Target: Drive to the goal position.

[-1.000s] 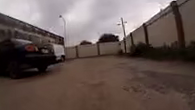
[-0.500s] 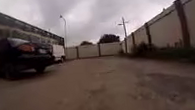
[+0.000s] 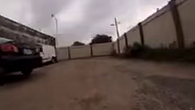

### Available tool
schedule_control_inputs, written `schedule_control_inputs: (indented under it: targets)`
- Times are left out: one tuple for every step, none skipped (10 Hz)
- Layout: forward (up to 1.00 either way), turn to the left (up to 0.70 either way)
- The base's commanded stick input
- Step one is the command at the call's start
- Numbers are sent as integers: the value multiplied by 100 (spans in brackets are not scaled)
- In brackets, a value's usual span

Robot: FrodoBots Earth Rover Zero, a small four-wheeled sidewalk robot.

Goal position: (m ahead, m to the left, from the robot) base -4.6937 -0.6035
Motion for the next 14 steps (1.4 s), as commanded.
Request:
schedule_control_inputs:
  targets:
    - [70, -35]
    - [70, -28]
    - [70, -4]
    - [70, -2]
    - [70, -7]
    - [70, -29]
    - [70, 0]
    - [70, 0]
    - [70, 0]
    - [70, 0]
    - [70, 0]
    - [70, 0]
    - [70, 0]
    - [70, 0]
